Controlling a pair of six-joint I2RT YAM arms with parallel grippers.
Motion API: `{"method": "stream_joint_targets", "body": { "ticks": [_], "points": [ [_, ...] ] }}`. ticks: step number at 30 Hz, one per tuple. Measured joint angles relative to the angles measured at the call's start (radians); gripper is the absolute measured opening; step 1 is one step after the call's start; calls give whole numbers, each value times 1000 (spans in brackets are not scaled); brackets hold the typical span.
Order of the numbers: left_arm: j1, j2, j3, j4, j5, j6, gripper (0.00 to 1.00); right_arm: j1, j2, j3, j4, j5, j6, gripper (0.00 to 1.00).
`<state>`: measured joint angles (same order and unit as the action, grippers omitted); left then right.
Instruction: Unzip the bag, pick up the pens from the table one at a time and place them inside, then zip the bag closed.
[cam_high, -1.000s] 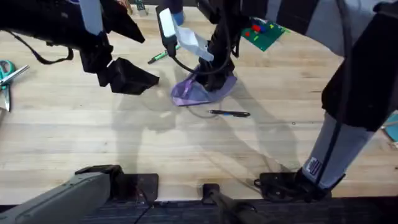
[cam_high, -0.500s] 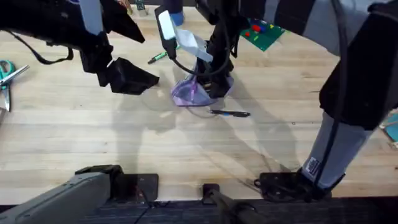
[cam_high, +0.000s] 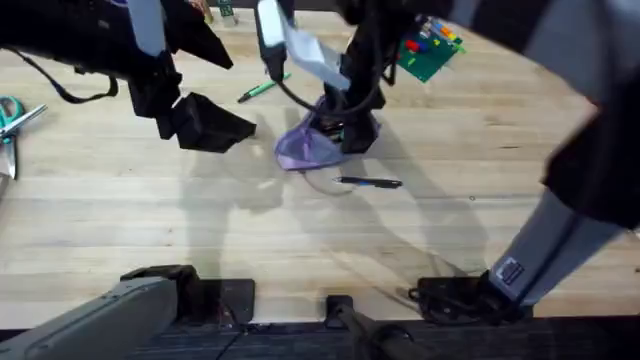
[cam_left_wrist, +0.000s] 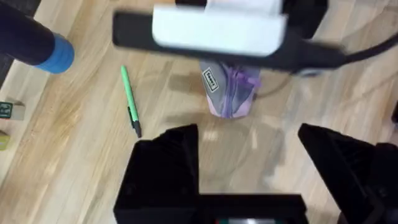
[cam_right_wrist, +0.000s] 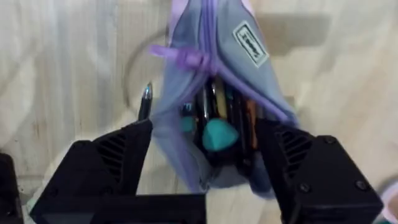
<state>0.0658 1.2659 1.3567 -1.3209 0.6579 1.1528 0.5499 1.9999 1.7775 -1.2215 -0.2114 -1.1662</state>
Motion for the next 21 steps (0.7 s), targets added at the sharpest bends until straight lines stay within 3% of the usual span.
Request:
{"method": "stream_joint_targets", "body": {
  "ticks": [11, 16, 21],
  "points": [
    [0, 0, 0, 0, 0, 0, 995, 0, -196, 0, -79, 9, 19, 996],
    [0, 0, 0, 0, 0, 0, 995, 0, -249, 0, -87, 9, 228, 996],
    [0, 0, 0, 0, 0, 0, 995, -18, -309, 0, -88, 9, 341, 996]
  ]
}}
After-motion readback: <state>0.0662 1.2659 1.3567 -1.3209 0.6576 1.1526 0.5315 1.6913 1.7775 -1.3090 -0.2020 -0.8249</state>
